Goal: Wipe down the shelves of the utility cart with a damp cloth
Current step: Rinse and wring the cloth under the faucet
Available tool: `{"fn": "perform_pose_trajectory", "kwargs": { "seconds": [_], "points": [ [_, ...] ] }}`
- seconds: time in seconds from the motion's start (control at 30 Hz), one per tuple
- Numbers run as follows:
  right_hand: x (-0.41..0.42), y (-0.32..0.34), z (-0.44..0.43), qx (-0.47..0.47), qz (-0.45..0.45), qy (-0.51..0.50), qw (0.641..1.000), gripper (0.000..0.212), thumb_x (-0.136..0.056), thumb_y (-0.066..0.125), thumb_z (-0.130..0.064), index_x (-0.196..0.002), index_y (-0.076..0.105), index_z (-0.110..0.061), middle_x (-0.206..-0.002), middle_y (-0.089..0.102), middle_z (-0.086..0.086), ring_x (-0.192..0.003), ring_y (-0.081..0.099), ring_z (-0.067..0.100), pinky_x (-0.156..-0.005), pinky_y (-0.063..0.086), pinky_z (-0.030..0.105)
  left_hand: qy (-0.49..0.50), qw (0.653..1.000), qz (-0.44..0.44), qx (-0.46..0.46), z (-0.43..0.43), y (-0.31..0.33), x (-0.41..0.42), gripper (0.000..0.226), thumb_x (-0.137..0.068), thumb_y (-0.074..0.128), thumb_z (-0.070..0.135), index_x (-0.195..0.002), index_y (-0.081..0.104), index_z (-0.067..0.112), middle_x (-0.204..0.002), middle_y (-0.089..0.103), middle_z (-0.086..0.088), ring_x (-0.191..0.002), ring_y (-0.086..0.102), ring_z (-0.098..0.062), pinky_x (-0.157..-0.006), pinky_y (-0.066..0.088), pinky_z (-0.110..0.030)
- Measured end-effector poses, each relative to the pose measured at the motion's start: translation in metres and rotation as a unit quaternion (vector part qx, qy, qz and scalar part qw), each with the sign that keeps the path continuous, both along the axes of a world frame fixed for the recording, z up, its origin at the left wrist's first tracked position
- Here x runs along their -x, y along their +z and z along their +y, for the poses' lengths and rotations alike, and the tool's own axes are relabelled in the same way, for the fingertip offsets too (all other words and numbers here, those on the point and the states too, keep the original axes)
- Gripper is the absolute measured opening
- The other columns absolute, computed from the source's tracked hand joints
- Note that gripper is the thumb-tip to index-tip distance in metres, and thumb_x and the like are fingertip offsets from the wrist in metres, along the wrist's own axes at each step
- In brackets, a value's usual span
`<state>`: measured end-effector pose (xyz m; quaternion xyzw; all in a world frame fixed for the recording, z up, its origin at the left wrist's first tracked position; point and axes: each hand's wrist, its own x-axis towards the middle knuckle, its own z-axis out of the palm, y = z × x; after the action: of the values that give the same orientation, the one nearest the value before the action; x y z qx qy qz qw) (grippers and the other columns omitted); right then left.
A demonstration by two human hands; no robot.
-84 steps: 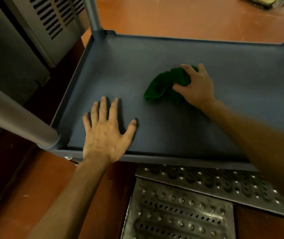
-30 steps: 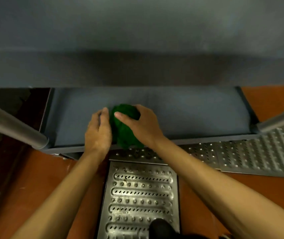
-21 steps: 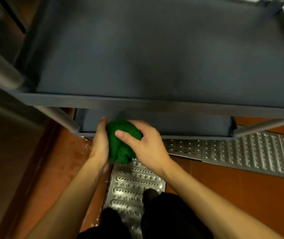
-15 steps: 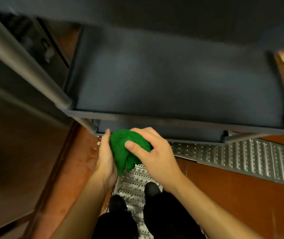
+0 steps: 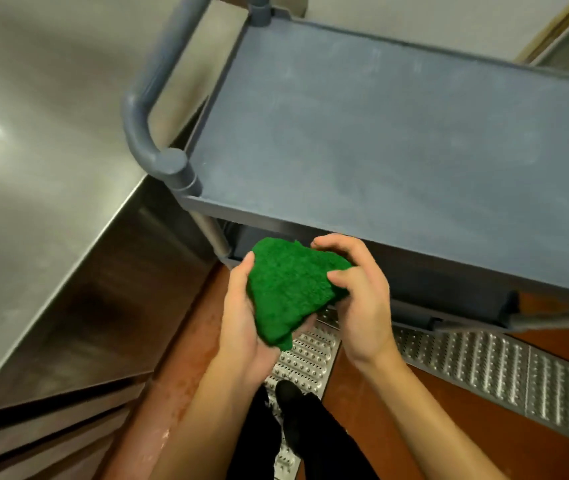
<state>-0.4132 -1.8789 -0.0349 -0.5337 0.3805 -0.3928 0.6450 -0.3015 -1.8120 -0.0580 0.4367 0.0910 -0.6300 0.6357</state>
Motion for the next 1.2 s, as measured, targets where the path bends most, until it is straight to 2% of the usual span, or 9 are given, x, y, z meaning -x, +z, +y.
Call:
{"fn": "perform_pose_trajectory", "kwargs": {
  "seconds": [0.17,0.3,0.4,0.5,0.57,0.77,0.97,1.1,1.2],
  "points": [
    [-0.004,0.063,0.005,0.065,0.122,0.009,0.990,0.045,-0.076,0.043,-0.013,-0.112,0.068,-0.025,-0.114,0.061,-0.004,-0.110,0.055,0.006,-0.092,0.042,0.024,0.059,0.996,-0.062,0.004,0.017,0.061,0.000,0.044,-0.094,0.051,0.038,-0.114,0.073,0.006,-0.109,0.074,-0.018,-0.088,0.075,-0.029,-0.063,0.059,-0.034],
    [-0.013,0.096,0.022,-0.003,0.157,-0.003,0.988,0.042,-0.081,0.049,-0.056,-0.113,0.068,-0.035,-0.116,0.063,-0.009,-0.107,0.057,0.001,-0.095,0.046,0.028,0.086,0.988,-0.128,-0.011,0.036,0.095,-0.001,0.035,-0.091,0.055,0.030,-0.117,0.068,0.010,-0.100,0.072,-0.015,-0.074,0.073,-0.025,-0.051,0.055,-0.032],
    [-0.026,0.111,0.036,-0.029,0.162,0.041,0.985,0.050,-0.075,0.058,-0.070,-0.118,0.063,-0.043,-0.119,0.061,-0.013,-0.112,0.057,0.001,-0.099,0.049,0.037,0.123,0.978,-0.170,0.004,0.053,0.114,-0.006,0.033,-0.093,0.052,0.022,-0.122,0.068,0.020,-0.111,0.073,-0.013,-0.088,0.074,-0.026,-0.058,0.058,-0.034],
    [-0.047,0.126,0.052,-0.003,0.152,0.090,0.984,0.045,-0.075,0.067,-0.063,-0.116,0.063,-0.045,-0.112,0.065,-0.017,-0.103,0.062,-0.003,-0.093,0.054,0.034,0.183,0.967,-0.178,0.011,0.076,0.133,-0.020,0.044,-0.097,0.046,0.018,-0.135,0.058,0.035,-0.118,0.073,-0.009,-0.101,0.073,-0.027,-0.066,0.060,-0.038],
    [-0.063,0.135,0.067,0.026,0.145,0.141,0.979,0.042,-0.077,0.067,-0.060,-0.115,0.065,-0.043,-0.110,0.067,-0.018,-0.101,0.063,-0.004,-0.091,0.055,0.034,0.211,0.961,-0.178,0.021,0.098,0.140,-0.032,0.041,-0.098,0.043,0.021,-0.136,0.058,0.028,-0.118,0.072,-0.010,-0.099,0.073,-0.026,-0.068,0.060,-0.037],
    [-0.118,0.154,0.141,0.106,0.131,0.282,0.945,0.031,-0.090,0.059,-0.053,-0.117,0.065,-0.038,-0.113,0.066,-0.014,-0.107,0.061,0.001,-0.094,0.052,0.036,0.312,0.935,-0.171,-0.005,0.188,0.162,-0.062,0.033,-0.092,0.057,0.047,-0.090,0.080,0.022,-0.091,0.076,-0.006,-0.077,0.075,-0.019,-0.058,0.058,-0.030],
    [-0.163,0.161,0.259,0.128,0.100,0.407,0.899,0.028,-0.097,0.049,-0.049,-0.114,0.064,-0.033,-0.107,0.067,-0.016,-0.099,0.060,-0.007,-0.078,0.046,0.010,0.402,0.894,-0.192,-0.054,0.313,0.180,-0.082,0.072,-0.075,0.074,0.060,-0.128,0.066,0.013,-0.125,0.068,-0.016,-0.113,0.067,-0.033,-0.097,0.054,-0.048],
    [-0.185,0.163,0.354,0.139,0.089,0.466,0.869,0.026,-0.097,0.045,-0.054,-0.111,0.060,-0.038,-0.105,0.065,-0.018,-0.097,0.059,-0.007,-0.081,0.049,0.020,0.485,0.851,-0.186,-0.084,0.406,0.184,-0.088,0.073,-0.074,0.076,0.059,-0.130,0.064,0.013,-0.126,0.068,-0.018,-0.116,0.065,-0.036,-0.100,0.051,-0.053],
    [-0.191,0.165,0.435,0.190,0.077,0.508,0.836,0.039,-0.096,0.041,-0.059,-0.128,0.051,-0.037,-0.121,0.057,-0.017,-0.113,0.053,-0.003,-0.097,0.048,0.029,0.560,0.801,-0.178,-0.112,0.487,0.186,-0.086,0.064,-0.080,0.072,0.056,-0.127,0.067,0.012,-0.123,0.069,-0.018,-0.114,0.067,-0.037,-0.094,0.054,-0.051]
  ]
}}
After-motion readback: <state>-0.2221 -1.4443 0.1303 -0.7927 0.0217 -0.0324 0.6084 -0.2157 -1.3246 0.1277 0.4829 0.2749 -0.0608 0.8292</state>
